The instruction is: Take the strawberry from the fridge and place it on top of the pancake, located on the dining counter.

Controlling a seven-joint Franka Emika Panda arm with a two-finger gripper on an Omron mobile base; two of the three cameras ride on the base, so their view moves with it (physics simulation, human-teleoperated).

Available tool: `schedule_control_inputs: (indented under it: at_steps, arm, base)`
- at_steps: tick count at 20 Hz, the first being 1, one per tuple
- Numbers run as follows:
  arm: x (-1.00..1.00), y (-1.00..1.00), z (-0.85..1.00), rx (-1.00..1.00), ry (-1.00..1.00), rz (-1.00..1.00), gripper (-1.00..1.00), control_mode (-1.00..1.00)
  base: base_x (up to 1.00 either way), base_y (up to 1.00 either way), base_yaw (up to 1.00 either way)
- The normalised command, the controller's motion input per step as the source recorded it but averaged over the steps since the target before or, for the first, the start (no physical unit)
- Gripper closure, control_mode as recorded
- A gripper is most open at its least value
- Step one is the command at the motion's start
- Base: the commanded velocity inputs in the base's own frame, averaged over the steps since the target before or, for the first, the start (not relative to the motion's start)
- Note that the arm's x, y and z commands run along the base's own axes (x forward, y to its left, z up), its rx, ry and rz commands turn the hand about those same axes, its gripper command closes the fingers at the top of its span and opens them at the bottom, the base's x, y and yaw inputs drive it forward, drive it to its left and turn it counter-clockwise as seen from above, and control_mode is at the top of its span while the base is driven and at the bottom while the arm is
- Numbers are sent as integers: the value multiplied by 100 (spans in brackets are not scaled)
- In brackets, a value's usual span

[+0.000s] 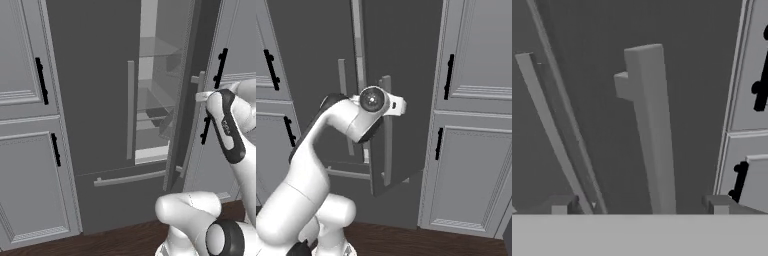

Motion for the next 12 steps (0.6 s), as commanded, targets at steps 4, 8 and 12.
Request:
schedule_control_inputs:
  at_steps: [4,8,12]
  arm:
    - [0,87,9,-30,5,-5,-100,-100]
    - [9,89,0,-32,5,-4,-100,-100]
    - [22,81,0,-31,5,-1,-100,-100]
  base:
    - [0,0,0]
    - [0,0,0]
    - [0,0,0]
